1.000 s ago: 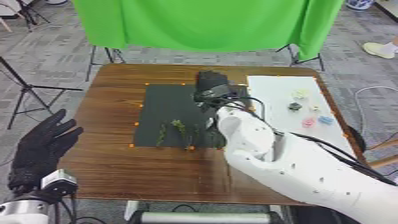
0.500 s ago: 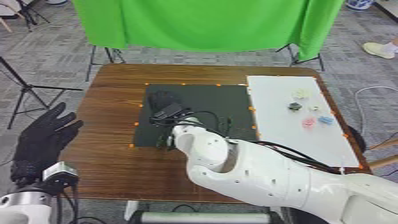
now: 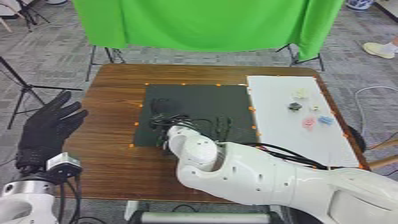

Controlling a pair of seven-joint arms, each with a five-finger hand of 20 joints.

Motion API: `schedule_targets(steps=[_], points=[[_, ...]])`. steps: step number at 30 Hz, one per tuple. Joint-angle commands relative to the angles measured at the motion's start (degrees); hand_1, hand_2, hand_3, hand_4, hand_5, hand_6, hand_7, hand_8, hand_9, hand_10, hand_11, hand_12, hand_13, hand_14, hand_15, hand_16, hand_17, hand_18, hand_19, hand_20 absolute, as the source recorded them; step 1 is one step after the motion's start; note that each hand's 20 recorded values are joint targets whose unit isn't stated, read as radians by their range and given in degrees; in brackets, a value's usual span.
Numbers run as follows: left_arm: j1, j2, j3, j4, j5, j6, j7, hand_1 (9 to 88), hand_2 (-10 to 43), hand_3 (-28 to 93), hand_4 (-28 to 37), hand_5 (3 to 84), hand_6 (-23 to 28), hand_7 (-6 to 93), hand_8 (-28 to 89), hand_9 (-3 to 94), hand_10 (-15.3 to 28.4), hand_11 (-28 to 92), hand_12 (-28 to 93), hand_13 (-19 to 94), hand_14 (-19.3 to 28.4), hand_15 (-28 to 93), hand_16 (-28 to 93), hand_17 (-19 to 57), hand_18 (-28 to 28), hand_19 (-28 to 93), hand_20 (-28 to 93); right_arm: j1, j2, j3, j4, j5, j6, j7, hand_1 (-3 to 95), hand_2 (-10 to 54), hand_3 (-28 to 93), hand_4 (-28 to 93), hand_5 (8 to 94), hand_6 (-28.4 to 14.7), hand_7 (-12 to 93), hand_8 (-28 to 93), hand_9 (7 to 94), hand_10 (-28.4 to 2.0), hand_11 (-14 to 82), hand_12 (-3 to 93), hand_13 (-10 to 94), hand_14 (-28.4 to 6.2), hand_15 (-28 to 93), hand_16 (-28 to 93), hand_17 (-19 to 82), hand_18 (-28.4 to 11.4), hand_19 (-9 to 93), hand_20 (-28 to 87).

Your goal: Arrange flowers

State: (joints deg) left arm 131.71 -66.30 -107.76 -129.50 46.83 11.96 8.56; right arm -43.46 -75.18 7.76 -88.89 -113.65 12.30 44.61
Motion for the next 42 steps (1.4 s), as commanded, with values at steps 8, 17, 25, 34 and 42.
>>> schedule_targets(steps=[8,17,25,34,42], points=[[-0.64,-0.2,0.21,0.17,1.07,-1.07,-3.73,24.6,6.1,81,-21.4,37.3,9.8,14.1,-10,34.1,19.5,26,9,25,26.2,48,-9,-11.0,23.2,56,-2,-1.8,-2.03,4.13,1.09,0.91,0.19,2.78,44.3,-9.5,82,-28,73.4,-2.5,31,-2,82.1,-9.7,30.0,29.2,73,-8.7,77,16,38,-23.5,93,53],[-1.18,-0.29,-0.26,0.28,1.52,-1.64,-5.94,24.8,6.2,81,-21.4,37.3,9.8,14.2,-10,34.1,19.5,26,9,25,26.1,48,-9,-11.0,23.2,56,-2,-5.34,-2.96,9.34,0.13,1.68,-7.0,2.68,38.4,-9.5,84,-28,69.7,-3.0,29,-3,76.4,-12.4,39.3,21.3,70,-9.5,78,14,36,-23.0,93,52],[-2.15,0.54,0.19,0.55,1.25,-1.29,-4.88,24.8,6.3,81,-21.3,37.4,9.9,14.2,-10,34.1,19.6,26,9,25,26.1,48,-9,-11.0,23.2,56,-2,-6.53,-3.23,11.07,-0.45,1.98,-10.6,0.54,38.0,-9.5,85,-28,69.6,-3.2,29,-4,75.5,-13.4,40.9,20.1,69,-10.1,79,14,35,-23.2,93,52],[-2.09,0.22,0.05,0.39,1.54,-1.87,-6.86,24.8,6.4,81,-21.2,37.6,10.1,14.1,-10,34.2,19.7,26,9,25,26.1,49,-9,-11.0,23.2,56,-2,-6.94,-3.5,11.25,-1.08,-0.51,-10.63,0.76,34.7,-9.5,85,-28,69.0,-2.6,28,-11,74.2,-14.0,43.3,17.6,69,-10.3,79,14,34,-23.2,93,52],[-1.33,0.08,-0.17,0.15,1.35,-1.79,-5.81,24.8,6.4,81,-21.2,37.8,10.2,14.2,-10,34.6,19.8,27,9,25,26.4,49,-9,-11.0,23.2,56,-2,-7.34,-3.7,11.95,-1.51,-1.93,-14.6,0.41,36.5,-9.5,86,-28,68.6,-3.3,28,-7,73.5,-14.4,44.1,17.7,68,-10.5,80,14,34,-23.3,93,52]])
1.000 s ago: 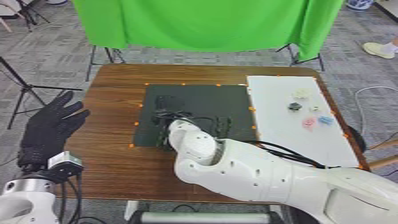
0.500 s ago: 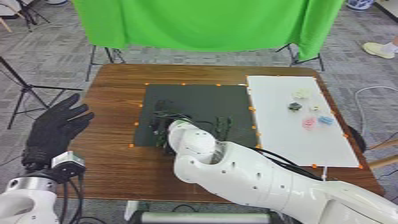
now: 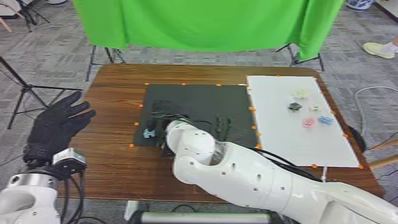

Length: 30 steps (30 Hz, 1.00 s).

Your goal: Arrange flowers

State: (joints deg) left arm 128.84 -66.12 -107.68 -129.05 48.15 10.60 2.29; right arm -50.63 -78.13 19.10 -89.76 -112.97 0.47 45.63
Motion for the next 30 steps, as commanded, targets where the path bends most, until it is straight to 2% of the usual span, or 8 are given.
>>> schedule_targets(steps=[1,4,7,11,19,25,27,30], points=[[1.3,-0.05,-0.14,-0.15,0.0,-0.56,0.45,24.9,6.4,81,-21.2,37.8,10.2,14.2,-10,34.7,19.8,27,9,25,26.4,49,-9,-10.9,23.2,56,-2,0.64,-0.32,-0.19,-0.77,-2.08,-2.12,-0.19,36.2,-9.5,86,-28,68.6,-3.2,28,-7,73.3,-14.5,44.2,17.8,68,-10.5,80,14,33,-23.4,93,52],[2.41,-0.07,-0.29,-0.64,-0.08,0.17,1.12,24.9,6.5,81,-21.2,37.8,10.3,14.1,-10,34.7,19.8,27,9,25,26.5,49,-9,-11.0,23.2,56,-2,0.81,-0.08,0.13,-1.07,-1.86,-2.75,-0.31,35.3,-9.5,86,-28,68.6,-3.2,27,-10,72.9,-14.7,44.6,17.7,68,-10.8,80,14,33,-23.4,93,52],[5.67,-0.25,-0.98,-1.69,-1.03,1.97,4.75,24.8,6.4,81,-21.0,37.8,10.3,14.0,-10,34.7,20.0,27,9,25,26.4,49,-9,-11.0,23.1,56,-2,2.2,0.88,-0.29,-2.32,-2.73,-3.04,-2.36,34.4,-9.5,87,-28,68.4,-3.1,27,-15,72.4,-14.9,44.9,17.6,68,-11.0,80,14,33,-23.5,93,52],[8.3,-1.26,-2.15,-2.89,-1.07,2.68,4.67,24.7,6.4,81,-21.0,37.8,10.3,14.0,-10,34.7,19.9,27,9,25,26.4,49,-9,-11.0,23.1,56,-2,-0.41,3.04,4.42,-6.65,-4.21,-7.8,-4.98,33.5,-9.5,87,-28,67.1,-3.6,28,-16,71.2,-15.4,44.8,17.4,67,-11.3,80,14,33,-23.5,93,52],[10.62,-2.16,-1.87,-4.09,-1.04,3.29,4.77,24.7,6.3,81,-21.1,37.9,10.3,13.9,-10,34.7,19.9,26,9,25,26.3,49,-9,-11.0,23.1,56,-2,-10.03,10.65,19.24,-18.14,-6.42,-15.27,-8.92,32.6,-9.1,87,-28,62.4,-4.9,26,-16,66.9,-17.2,38.2,15.0,65,-12.7,79,13,32,-24.0,93,51],[11.96,-2.43,-1.36,-4.79,-0.94,3.7,4.9,24.7,6.3,81,-21.2,37.9,10.3,13.8,-10,34.7,19.9,27,9,25,26.3,49,-9,-11.0,23.2,56,-2,-20.88,20.28,29.8,-24.22,-2.87,-11.45,-7.2,31.7,-8.1,88,-28,60.4,-5.3,24,-16,64.6,-18.3,32.7,14.4,63,-13.4,78,11,31,-23.7,93,48],[12.08,-2.22,-0.65,-4.56,-1.3,3.83,5.29,24.7,6.3,81,-21.2,37.9,10.3,13.8,-10,34.7,19.9,27,9,25,26.3,49,-9,-11.0,23.2,56,-2,-25.3,23.78,32.93,-26.17,-1.44,-8.83,-5.59,31.9,-7.8,88,-28,60.2,-5.3,25,-16,64.1,-18.2,31.7,14.2,63,-13.3,78,11,31,-23.7,93,47],[12.7,-3.1,-0.45,-4.76,-1.06,3.64,4.99,24.6,6.2,81,-21.2,37.9,10.3,13.8,-10,34.8,19.8,27,9,25,26.4,49,-9,-11.0,23.2,56,-2,-30.33,27.95,36.11,-26.88,-2.82,-7.37,-4.54,32.1,-7.7,88,-28,59.8,-5.4,24,-16,63.2,-18.5,30.7,14.1,63,-13.3,78,11,31,-23.6,93,46]])
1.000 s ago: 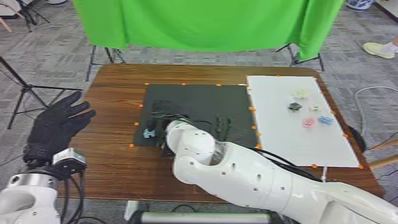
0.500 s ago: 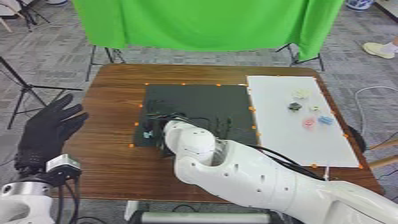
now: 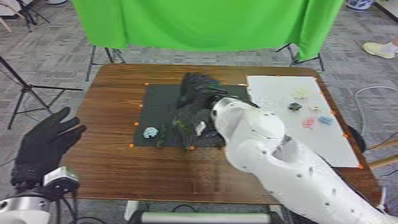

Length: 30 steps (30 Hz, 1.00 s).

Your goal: Arrange flowers

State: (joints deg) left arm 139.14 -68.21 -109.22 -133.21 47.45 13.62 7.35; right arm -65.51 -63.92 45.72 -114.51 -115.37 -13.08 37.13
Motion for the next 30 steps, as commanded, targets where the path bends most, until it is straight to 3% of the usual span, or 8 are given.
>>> schedule_targets(steps=[1,7,17,23,26,29,30], points=[[2.65,-0.79,1.23,-0.64,-0.56,0.7,0.27,24.6,6.1,81,-21.2,37.9,10.3,13.8,-10,34.7,19.9,27,9,25,26.3,49,-9,-11.0,23.2,56,-2,-17.09,15.19,10.61,-2.39,0.01,7.08,4.63,32.1,-7.8,88,-28,59.6,-5.4,24,-16,62.6,-18.5,30.1,14.0,63,-13.2,78,11,31,-23.5,93,46],[2.49,-0.65,1.65,-0.51,-0.36,0.62,0.65,24.6,6.1,81,-21.3,37.9,10.3,13.9,-10,34.7,19.9,27,9,25,26.3,49,-9,-11.0,23.2,56,-2,-21.79,21.39,15.72,-1.39,0.31,11.65,6.95,32.3,-7.7,88,-28,58.2,-5.7,24,-16,61.0,-18.6,27.5,13.6,64,-12.3,79,10,31,-23.7,93,46],[2.88,0.52,3.01,-0.03,-0.94,1.11,2.75,24.6,6.1,81,-21.3,37.9,10.3,13.9,-10,34.7,19.9,27,9,25,26.4,49,-9,-11.0,23.2,56,-2,-26.19,27.11,23.29,-0.59,-1.63,15.68,9.31,32.5,-8.3,89,-28,56.9,-5.7,24,-16,58.2,-18.4,24.8,13.4,64,-11.6,80,9,31,-23.6,93,44],[2.8,0.59,3.33,-0.1,-0.87,1.1,2.51,24.6,6.1,81,-21.3,37.9,10.3,13.9,-10,34.7,19.8,27,9,25,26.4,49,-9,-11.0,23.2,56,-2,-29.6,29.96,26.28,-0.89,-3.22,20.1,10.84,32.7,-8.5,89,-28,56.6,-5.6,24,-16,57.9,-18.4,24.0,13.5,64,-11.3,80,9,32,-23.6,93,43],[3.22,0.53,3.26,-0.12,-0.88,0.96,2.91,24.6,6.1,81,-21.3,37.9,10.3,13.8,-10,34.7,19.8,27,9,25,26.4,49,-9,-11.0,23.1,56,-2,-30.57,29.81,27.74,-0.5,-2.31,18.69,11.04,33.0,-9.0,89,-28,57.7,-5.4,24,-16,58.9,-18.2,24.7,13.7,65,-11.2,81,9,32,-23.6,93,45],[2.89,0.41,3.21,-0.2,-0.77,1.03,2.43,24.6,6.1,81,-21.3,37.9,10.3,13.8,-10,34.7,19.8,27,9,25,26.4,49,-9,-11.0,23.1,56,-2,-31.1,29.82,27.59,-0.03,-0.95,18.61,12.24,33.2,-9.1,89,-28,57.9,-5.3,24,-16,59.0,-18.4,24.7,13.7,65,-11.2,81,9,32,-23.5,93,46],[2.71,0.1,2.91,-0.38,-0.41,0.64,1.43,24.6,6.1,81,-21.3,37.9,10.3,13.8,-10,34.7,19.7,27,9,25,26.4,49,-9,-11.0,23.1,56,-2,-31.14,29.27,27.47,0.28,-0.89,18.5,12.54,33.3,-9.1,89,-28,58.0,-5.4,24,-16,59.0,-18.4,24.6,13.7,65,-11.2,81,9,32,-23.5,93,46]])
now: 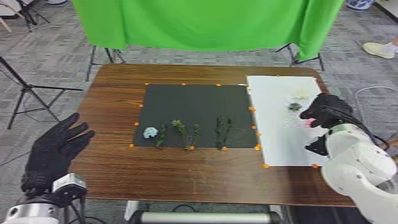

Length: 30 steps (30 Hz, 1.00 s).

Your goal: Arrange flowers

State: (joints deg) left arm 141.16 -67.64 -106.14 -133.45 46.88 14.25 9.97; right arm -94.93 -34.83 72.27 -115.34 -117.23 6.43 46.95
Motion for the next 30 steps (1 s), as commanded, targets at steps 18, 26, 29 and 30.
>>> schedule_targets(steps=[18,26,29,30], points=[[-0.85,-1.14,0.44,0.17,0.19,-0.11,-2.37,24.6,6.1,81,-21.4,37.9,10.3,13.8,-10,34.8,19.9,27,9,25,26.4,49,-9,-11.0,23.1,56,-2,5.75,-0.51,-5.4,6.42,3.16,-3.34,5.61,33.2,-9.3,90,-28,53.9,-5.3,23,-16,58.5,-18.7,25.2,13.9,64,-11.8,82,10,32,-23.6,93,46],[-1.27,-1.02,0.58,0.39,0.25,-0.42,-2.28,24.5,6.1,81,-21.3,38.0,10.3,13.8,-10,34.8,19.8,27,9,25,26.3,49,-9,-11.0,23.1,56,-2,8.02,0.48,-8.22,7.58,1.17,-2.95,7.33,33.0,-9.5,90,-28,52.8,-5.7,22,-16,58.6,-18.7,25.4,13.7,65,-11.8,83,9,33,-24.1,93,47],[-1.37,-1.05,0.96,0.34,0.29,-0.38,-2.41,24.6,6.1,81,-21.3,37.9,10.3,13.8,-10,34.8,19.8,27,9,25,26.4,49,-9,-10.9,23.1,56,-2,9.06,0.49,-9.18,8.02,0.54,-2.43,7.95,32.9,-9.5,89,-28,52.0,-6.0,21,-15,58.8,-18.8,25.6,13.7,65,-11.9,83,9,33,-24.1,93,47],[-1.49,-1.15,0.93,0.37,0.43,-0.8,-2.63,24.6,6.1,81,-21.3,37.9,10.3,13.8,-10,34.7,19.8,27,9,25,26.4,49,-9,-10.9,23.1,56,-2,8.87,0.49,-9.06,7.86,0.31,-2.08,8.08,32.8,-9.5,89,-28,51.7,-6.1,21,-15,58.9,-18.7,25.6,13.7,65,-11.9,83,9,33,-24.2,93,47]])
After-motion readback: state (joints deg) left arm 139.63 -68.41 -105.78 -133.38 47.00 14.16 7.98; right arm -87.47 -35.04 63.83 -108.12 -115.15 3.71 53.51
